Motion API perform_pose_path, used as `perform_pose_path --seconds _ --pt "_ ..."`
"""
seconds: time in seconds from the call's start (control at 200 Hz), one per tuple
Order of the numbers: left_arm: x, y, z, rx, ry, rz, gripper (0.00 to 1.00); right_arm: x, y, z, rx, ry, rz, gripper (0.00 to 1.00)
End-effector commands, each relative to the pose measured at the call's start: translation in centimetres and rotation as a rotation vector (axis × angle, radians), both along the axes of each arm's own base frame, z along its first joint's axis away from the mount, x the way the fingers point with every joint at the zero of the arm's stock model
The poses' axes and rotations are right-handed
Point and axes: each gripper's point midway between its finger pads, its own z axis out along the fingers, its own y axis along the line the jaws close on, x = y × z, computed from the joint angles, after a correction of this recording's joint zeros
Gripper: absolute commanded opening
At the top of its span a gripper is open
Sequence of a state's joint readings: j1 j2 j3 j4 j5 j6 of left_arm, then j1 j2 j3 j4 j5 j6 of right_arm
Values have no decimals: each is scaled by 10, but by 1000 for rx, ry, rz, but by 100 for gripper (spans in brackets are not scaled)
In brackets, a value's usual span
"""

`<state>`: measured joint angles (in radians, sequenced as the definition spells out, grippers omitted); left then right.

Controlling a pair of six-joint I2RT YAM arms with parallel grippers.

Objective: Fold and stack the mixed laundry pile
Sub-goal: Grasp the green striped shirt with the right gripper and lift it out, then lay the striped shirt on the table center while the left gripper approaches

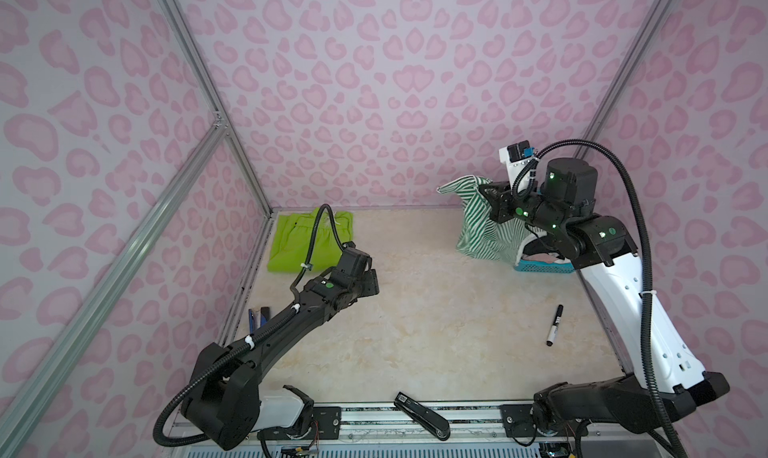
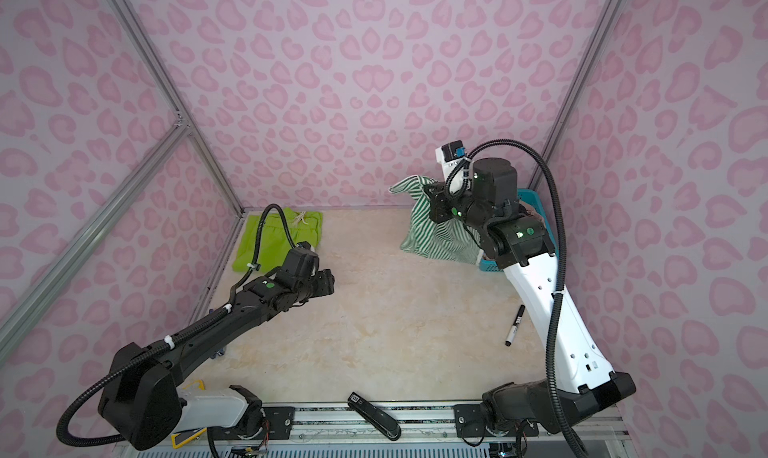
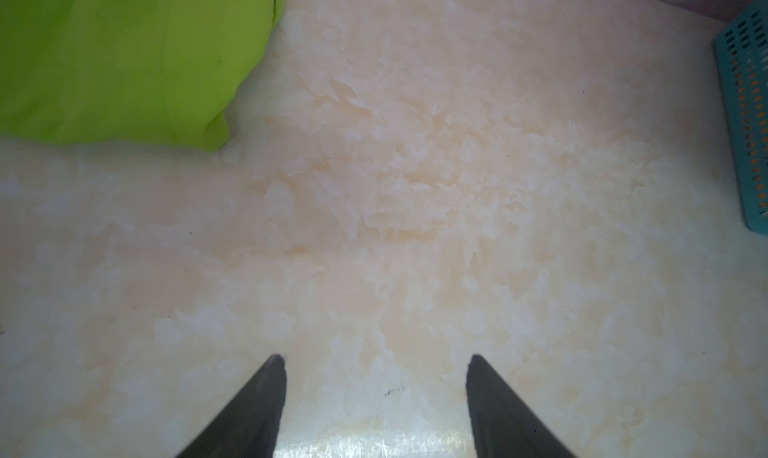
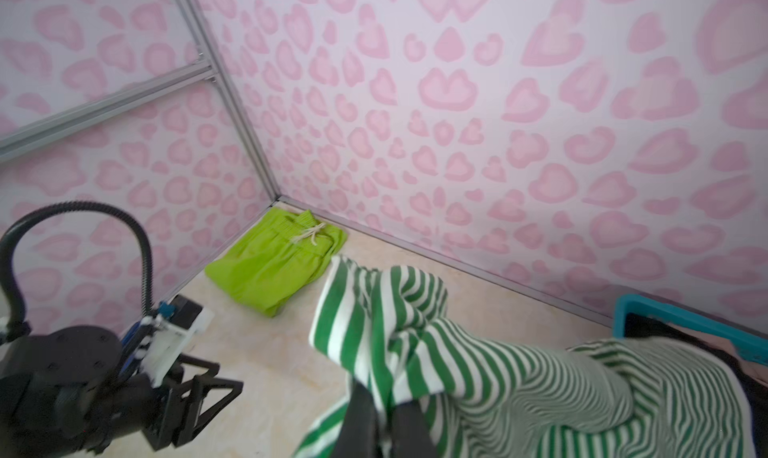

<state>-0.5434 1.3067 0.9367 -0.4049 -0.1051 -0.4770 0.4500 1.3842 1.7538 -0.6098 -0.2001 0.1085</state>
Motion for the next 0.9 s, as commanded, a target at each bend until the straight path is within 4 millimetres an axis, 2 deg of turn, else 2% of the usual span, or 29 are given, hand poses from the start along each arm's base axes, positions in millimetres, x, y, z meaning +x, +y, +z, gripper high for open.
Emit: perform_pose_path --seconds 0.0,0.04,0.055,0.07,0.105,0.21,0.295,0.39,0.55,0.655,0.765,0.895 --pt "-11 17 14 19 -1 50 72 -3 17 -70 -61 180 20 0" --pt "-16 23 17 26 0 64 72 -1 20 -102 -79 252 12 0" --pt "-18 26 18 29 2 67 72 0 22 -106 -79 264 11 0" --pt "-21 28 20 30 1 71 72 -1 23 -127 -96 307 9 0" --pt "-26 34 22 40 8 78 72 -2 23 -160 -119 378 -2 0" --pt "-44 43 24 54 29 64 72 -12 19 -243 -184 576 -39 29" --pt "-56 38 24 27 47 -1 72 -26 13 -282 -242 687 -40 42" --pt "-71 16 18 -56 79 -133 70 -36 7 -293 -271 713 -37 46" --pt "-85 -27 12 -206 93 -306 70 -43 -3 -283 -277 677 -43 51" --pt "-81 -46 9 -232 88 -348 70 -47 -18 -282 -305 677 -96 51" --pt "-72 -61 -2 -205 101 -371 70 -52 -39 -295 -323 695 -173 53" --pt "-62 -90 -20 -188 151 -416 70 -55 -37 -318 -297 722 -134 56"
